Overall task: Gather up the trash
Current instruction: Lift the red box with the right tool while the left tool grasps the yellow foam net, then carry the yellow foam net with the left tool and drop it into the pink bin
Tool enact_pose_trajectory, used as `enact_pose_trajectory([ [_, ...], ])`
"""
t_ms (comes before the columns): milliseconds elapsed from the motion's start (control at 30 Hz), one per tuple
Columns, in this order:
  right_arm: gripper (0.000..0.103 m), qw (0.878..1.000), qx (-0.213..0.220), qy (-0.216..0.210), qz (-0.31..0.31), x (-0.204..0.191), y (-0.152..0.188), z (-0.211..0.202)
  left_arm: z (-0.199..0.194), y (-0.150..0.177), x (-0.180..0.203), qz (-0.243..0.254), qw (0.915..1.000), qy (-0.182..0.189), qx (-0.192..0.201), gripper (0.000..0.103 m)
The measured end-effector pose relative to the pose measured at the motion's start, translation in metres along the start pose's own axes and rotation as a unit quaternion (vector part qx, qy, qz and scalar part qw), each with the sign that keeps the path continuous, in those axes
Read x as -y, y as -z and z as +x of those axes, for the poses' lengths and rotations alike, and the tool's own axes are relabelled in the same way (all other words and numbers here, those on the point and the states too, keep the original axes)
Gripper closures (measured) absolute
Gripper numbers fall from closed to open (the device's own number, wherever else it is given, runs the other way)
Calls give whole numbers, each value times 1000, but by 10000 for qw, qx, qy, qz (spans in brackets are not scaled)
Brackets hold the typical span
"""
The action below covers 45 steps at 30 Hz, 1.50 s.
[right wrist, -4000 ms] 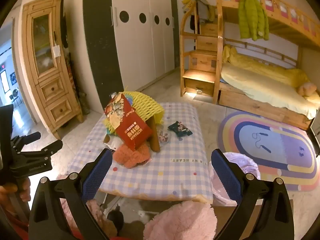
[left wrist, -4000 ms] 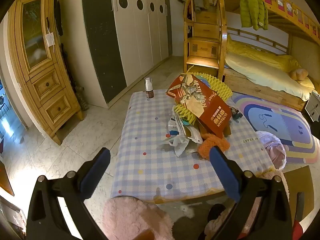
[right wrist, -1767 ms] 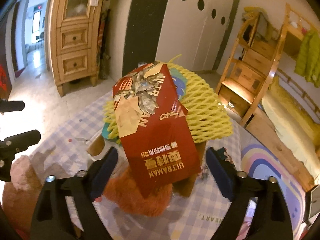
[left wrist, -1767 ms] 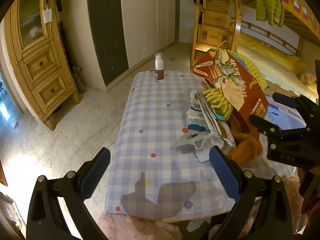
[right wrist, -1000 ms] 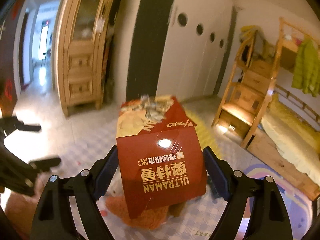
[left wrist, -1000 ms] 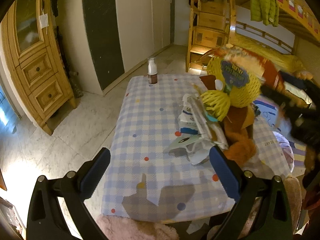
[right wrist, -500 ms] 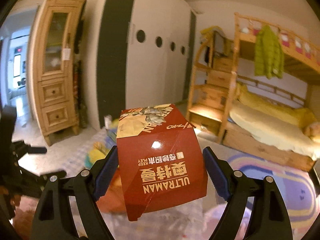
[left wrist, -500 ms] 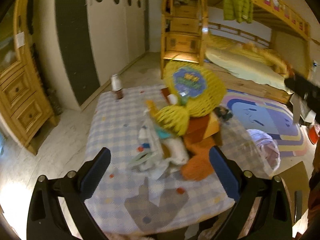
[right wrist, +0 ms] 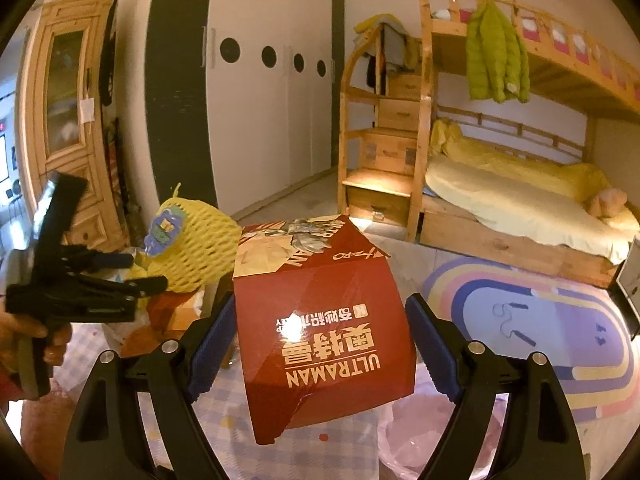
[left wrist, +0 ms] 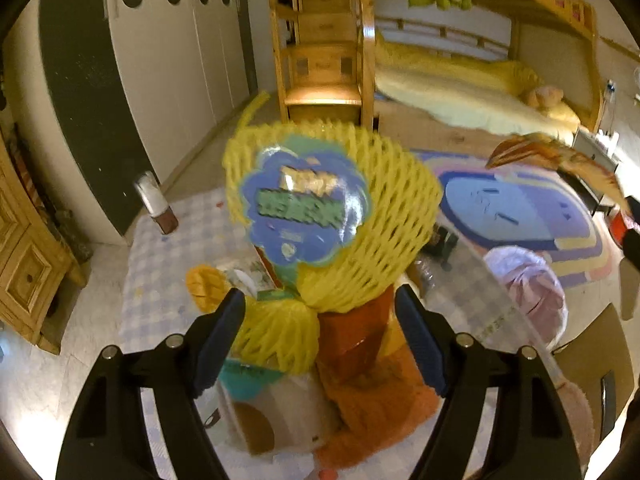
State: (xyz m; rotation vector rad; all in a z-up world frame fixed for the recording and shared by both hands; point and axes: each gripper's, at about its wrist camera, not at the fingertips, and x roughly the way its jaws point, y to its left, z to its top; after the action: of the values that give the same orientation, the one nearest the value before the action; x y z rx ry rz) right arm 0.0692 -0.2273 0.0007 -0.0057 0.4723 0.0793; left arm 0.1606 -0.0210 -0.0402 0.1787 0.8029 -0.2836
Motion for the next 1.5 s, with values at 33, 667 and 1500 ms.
enact_pose_trajectory([
  [33, 20, 10000, -12, 0, 7, -1, 2, 0, 3, 1, 0, 38, 10000, 12, -44, 36],
  [667, 33, 9996, 171, 8, 212, 6, 10, -24, -37, -9, 2, 204, 9958, -342, 820, 93],
  [1500, 65, 9915, -277, 457, 1187, 83, 25, -36, -92, -42, 64, 683, 9795, 330, 1867, 94],
])
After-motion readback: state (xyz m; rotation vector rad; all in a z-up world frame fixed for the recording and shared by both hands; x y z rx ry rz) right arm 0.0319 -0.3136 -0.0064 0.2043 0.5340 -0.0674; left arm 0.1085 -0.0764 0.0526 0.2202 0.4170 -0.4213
